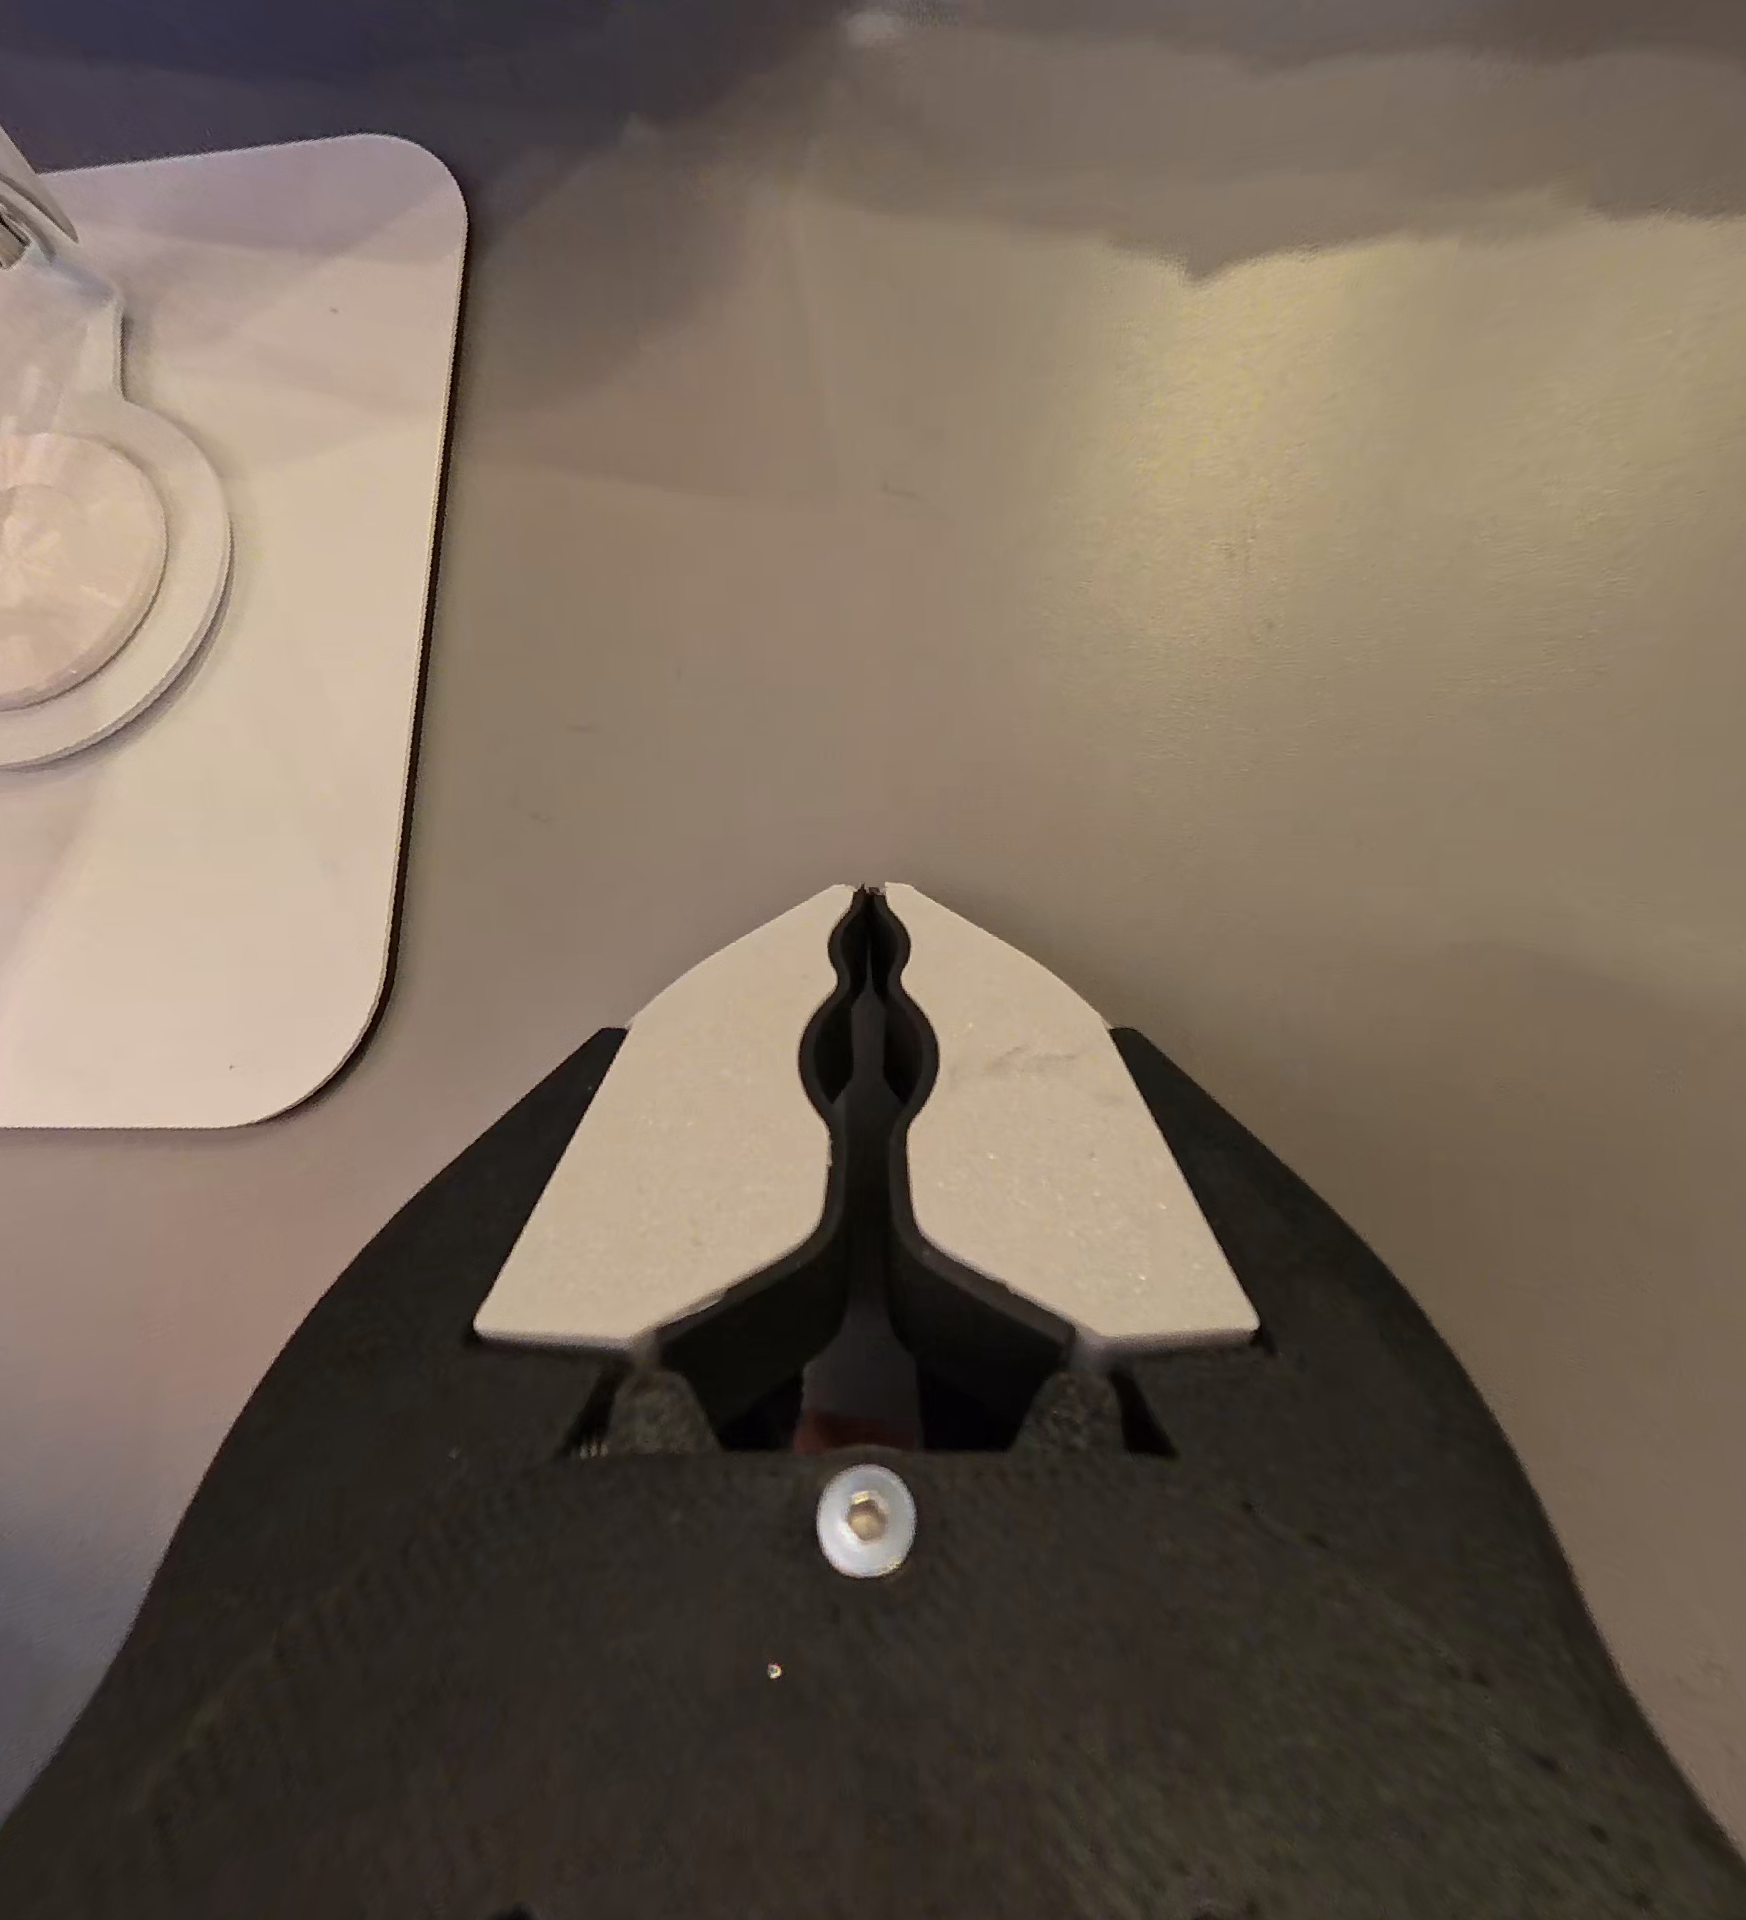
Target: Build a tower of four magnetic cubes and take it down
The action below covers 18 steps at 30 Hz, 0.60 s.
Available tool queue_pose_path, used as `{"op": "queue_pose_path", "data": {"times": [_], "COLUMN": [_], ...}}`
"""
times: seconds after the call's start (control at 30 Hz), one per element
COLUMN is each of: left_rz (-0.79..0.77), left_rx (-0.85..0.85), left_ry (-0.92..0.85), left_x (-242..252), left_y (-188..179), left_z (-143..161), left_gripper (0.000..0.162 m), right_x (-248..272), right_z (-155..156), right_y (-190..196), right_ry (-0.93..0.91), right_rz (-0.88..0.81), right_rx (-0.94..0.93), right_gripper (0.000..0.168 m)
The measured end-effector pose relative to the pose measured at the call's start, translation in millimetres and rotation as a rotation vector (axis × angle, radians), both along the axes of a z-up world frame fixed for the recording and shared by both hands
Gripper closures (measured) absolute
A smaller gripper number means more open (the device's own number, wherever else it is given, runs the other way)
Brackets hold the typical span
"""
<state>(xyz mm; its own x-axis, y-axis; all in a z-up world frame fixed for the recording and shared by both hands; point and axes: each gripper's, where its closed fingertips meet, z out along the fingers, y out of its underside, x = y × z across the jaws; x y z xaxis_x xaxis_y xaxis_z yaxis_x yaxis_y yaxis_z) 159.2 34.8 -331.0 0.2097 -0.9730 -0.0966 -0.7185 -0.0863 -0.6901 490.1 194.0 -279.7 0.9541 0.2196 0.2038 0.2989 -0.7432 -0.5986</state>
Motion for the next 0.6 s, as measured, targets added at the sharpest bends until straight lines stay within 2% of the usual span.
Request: {"op": "queue_pose_path", "data": {"times": [0.17,0.27,0.33,0.47,0.6], "left_rz": [-0.001,-0.003,-0.003,-0.002,0.002], "left_rx": [0.001,0.000,0.001,-0.001,0.000], "left_ry": [0.000,0.000,0.000,0.000,0.000], "left_x": [0,0,0,0,0], "left_y": [0,0,0,0,1], "left_z": [0,0,0,0,0], "left_gripper": [0.162,0.162,0.162,0.162,0.162], "right_x": [9,13,10,-25,-90], "right_z": [1,7,15,56,82], "right_y": [0,-4,-8,-25,-57], "right_ry": [-0.061,-0.066,-0.060,-0.002,0.105], "right_rz": [-0.013,-0.020,-0.002,0.126,0.345], "right_rx": [-0.020,-0.002,0.028,0.187,0.325], "right_gripper": [0.118,0.108,0.109,0.125,0.144]}}
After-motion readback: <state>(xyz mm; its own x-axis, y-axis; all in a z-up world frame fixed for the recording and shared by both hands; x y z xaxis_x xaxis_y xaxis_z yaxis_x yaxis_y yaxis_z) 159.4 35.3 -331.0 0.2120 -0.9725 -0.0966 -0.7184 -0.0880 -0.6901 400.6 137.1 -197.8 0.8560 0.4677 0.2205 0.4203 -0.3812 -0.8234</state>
